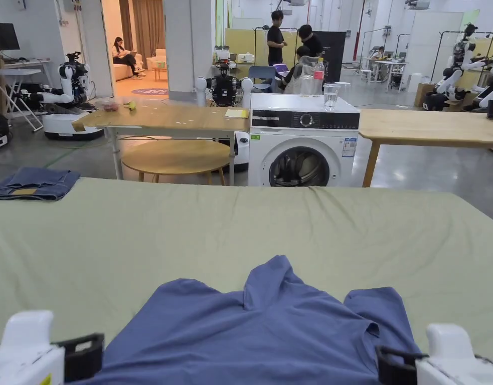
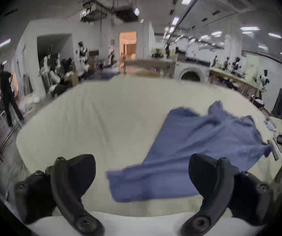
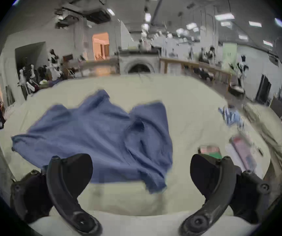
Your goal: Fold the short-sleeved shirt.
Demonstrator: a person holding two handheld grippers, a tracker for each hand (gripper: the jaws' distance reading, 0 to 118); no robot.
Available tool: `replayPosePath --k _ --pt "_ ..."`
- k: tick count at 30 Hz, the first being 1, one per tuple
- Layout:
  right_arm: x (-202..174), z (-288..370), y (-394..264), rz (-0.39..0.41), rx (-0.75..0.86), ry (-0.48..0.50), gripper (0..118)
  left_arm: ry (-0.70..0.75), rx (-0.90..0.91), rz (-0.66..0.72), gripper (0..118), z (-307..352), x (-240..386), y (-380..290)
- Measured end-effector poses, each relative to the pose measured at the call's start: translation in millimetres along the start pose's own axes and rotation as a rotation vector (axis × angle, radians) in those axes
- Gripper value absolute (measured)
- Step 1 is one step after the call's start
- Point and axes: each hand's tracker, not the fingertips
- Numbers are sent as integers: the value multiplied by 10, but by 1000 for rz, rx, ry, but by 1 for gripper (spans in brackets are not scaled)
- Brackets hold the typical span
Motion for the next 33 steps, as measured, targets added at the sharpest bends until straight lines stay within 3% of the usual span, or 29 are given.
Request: replayPosePath --k 5,6,7,8,9,11,12,15,22,23,25,26,27,28,33 --pt "-606 305 621 52 198 75 114 -71 182 -60 109 185 648 537" --pt "-693 337 690 54 219 82 111 -93 185 -70 100 197 723 613" --pt "-750 363 729 60 232 92 96 -98 181 -79 76 202 750 620" --pt "-808 381 761 65 251 95 58 -91 180 -96 34 206 796 661" --pt "-857 366 760 75 256 70 0 -72 181 -117 0 195 810 680" --pt "-889 347 759 82 277 64 0 -116 161 -121 0 163 670 668" --pt "-883 337 767 68 262 110 0 -119 135 -108 0 160 575 665" --pt "-957 265 704 69 244 129 0 -51 79 -118 0 161 216 555" --pt "-1164 -52 535 82 168 176 0 -17 -186 40 0 -89 -720 76" --pt "-1203 -109 512 92 157 181 0 -28 -227 68 7 -164 -775 3" --pt "-1284 -206 488 104 136 191 0 -31 -268 102 37 -295 -878 -121" --pt "-1311 -254 472 105 128 197 0 -31 -300 113 37 -395 -917 -172" --pt "-1335 -302 459 106 119 200 0 -23 -336 132 90 -502 -920 -225" --pt "-1351 -343 449 109 109 202 0 -38 -341 138 112 -572 -934 -268" --pt "-1371 -536 403 131 65 195 0 -3 -436 72 114 -1004 -898 -482"
